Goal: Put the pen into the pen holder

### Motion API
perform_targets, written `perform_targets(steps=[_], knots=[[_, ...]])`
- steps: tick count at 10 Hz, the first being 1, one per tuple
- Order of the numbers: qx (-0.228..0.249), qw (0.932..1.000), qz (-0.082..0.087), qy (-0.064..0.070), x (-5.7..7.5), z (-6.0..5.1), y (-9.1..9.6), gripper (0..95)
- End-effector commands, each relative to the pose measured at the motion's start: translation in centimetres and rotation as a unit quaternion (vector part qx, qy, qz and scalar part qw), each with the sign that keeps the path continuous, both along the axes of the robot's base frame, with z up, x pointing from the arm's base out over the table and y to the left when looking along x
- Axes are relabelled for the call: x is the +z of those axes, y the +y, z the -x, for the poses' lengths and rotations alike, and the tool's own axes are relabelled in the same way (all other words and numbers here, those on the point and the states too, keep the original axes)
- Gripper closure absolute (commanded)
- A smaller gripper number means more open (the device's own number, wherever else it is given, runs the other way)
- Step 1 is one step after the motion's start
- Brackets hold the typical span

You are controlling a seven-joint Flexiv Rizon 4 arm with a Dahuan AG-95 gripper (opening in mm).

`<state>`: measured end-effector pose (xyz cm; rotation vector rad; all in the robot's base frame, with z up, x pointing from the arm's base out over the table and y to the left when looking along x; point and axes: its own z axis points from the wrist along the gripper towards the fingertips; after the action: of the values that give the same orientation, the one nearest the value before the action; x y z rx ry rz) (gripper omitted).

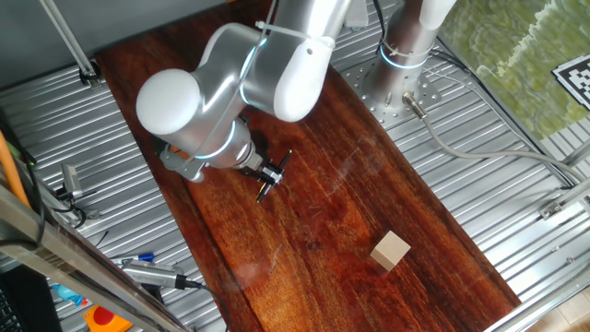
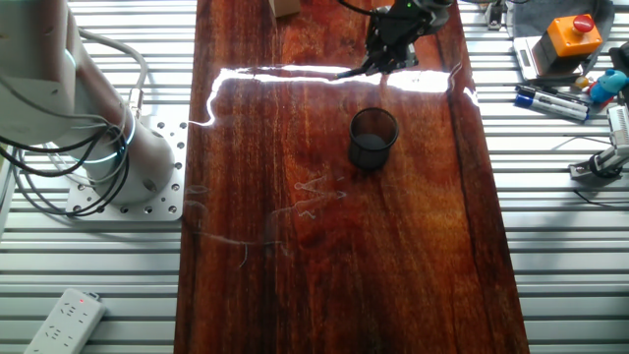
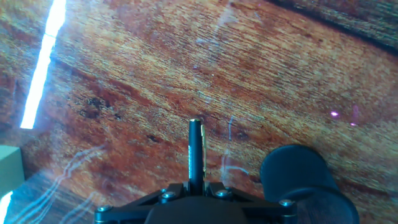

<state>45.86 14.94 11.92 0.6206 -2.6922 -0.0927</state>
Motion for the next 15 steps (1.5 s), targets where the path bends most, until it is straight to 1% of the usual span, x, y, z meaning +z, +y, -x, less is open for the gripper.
perform_targets(steps=[1,2,3,5,7,8,9,10,11,12,13,14,15], knots=[[0.003,0.9997,0.003,0.024,-0.1,-0.4,0.1,95.0],[0.006,0.9995,0.001,0.032,-0.1,-0.4,0.1,95.0],[0.013,0.9993,-0.002,0.035,-0.1,-0.4,0.1,95.0],[0.015,0.9992,-0.003,0.037,-0.1,-0.4,0.1,95.0],[0.013,0.9994,-0.003,0.032,-0.1,-0.5,0.1,95.0],[0.012,0.9998,-0.005,0.016,-0.1,-0.7,0.1,95.0],[0.016,0.9998,-0.009,0.0,-0.2,-1.2,0.0,95.0],[0.015,0.9995,-0.015,-0.025,-0.1,-1.9,0.0,95.0],[0.022,0.9982,-0.018,-0.054,0.3,-2.9,0.0,95.0],[0.024,0.998,-0.019,-0.055,0.6,-3.6,0.2,95.0],[0.022,0.998,-0.017,-0.057,0.8,-3.9,0.2,95.0],[0.02,0.9965,-0.016,-0.08,0.7,-4.2,0.2,95.0],[0.016,0.995,-0.016,-0.098,0.6,-4.4,0.2,95.0]])
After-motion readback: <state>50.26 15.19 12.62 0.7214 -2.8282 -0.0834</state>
